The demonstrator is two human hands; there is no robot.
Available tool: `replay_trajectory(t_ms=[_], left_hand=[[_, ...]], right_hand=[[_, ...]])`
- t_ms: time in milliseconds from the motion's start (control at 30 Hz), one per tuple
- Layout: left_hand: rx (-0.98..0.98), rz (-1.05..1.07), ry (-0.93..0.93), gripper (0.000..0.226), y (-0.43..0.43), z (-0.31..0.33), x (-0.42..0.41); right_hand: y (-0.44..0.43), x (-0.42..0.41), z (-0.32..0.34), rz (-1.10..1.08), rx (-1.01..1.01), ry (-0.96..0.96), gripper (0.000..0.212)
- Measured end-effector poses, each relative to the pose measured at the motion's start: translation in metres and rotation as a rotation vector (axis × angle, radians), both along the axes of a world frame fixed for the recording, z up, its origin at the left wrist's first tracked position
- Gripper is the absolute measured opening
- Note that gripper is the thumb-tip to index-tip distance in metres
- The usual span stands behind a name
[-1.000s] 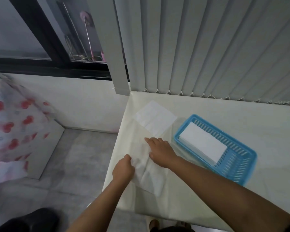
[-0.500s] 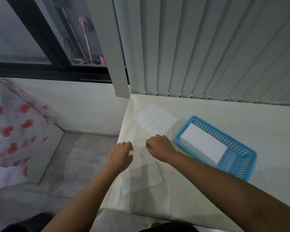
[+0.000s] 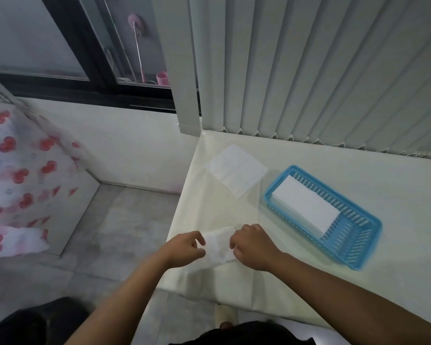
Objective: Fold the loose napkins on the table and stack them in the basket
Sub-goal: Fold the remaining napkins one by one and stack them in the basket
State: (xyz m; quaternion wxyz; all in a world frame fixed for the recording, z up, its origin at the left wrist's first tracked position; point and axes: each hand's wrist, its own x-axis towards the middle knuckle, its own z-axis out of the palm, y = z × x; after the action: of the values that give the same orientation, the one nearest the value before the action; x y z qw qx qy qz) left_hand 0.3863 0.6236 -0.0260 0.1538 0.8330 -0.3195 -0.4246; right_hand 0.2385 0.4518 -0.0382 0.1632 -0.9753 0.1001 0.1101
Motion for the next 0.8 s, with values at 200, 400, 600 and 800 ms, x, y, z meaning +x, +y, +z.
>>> replay_trajectory(t_ms=[200, 400, 600, 800], left_hand=[[-0.154, 0.161, -0.415, 0.020, -0.010, -0.019, -0.007], [-0.070, 0.046, -0.530, 0.029, -0.020, -0.033, -0.010], [0.064, -0.009, -0.440, 0.015, -0.030, -0.029, 0.005], [0.088, 0.029, -0.296, 0.011, -0.037, -0.015, 0.013]], right_hand=[[0.003, 0.006, -0.014, -0.068, -0.020, -0.136, 0.037], [0.014, -0.003, -0.032, -0.059, -0.092, 0.119, 0.073], [0.004, -0.013, -0.037, -0.107, -0.137, 0.140, 0.077], [-0.002, -0.019, -0.020, -0.298, -0.059, 0.080, 0.066]])
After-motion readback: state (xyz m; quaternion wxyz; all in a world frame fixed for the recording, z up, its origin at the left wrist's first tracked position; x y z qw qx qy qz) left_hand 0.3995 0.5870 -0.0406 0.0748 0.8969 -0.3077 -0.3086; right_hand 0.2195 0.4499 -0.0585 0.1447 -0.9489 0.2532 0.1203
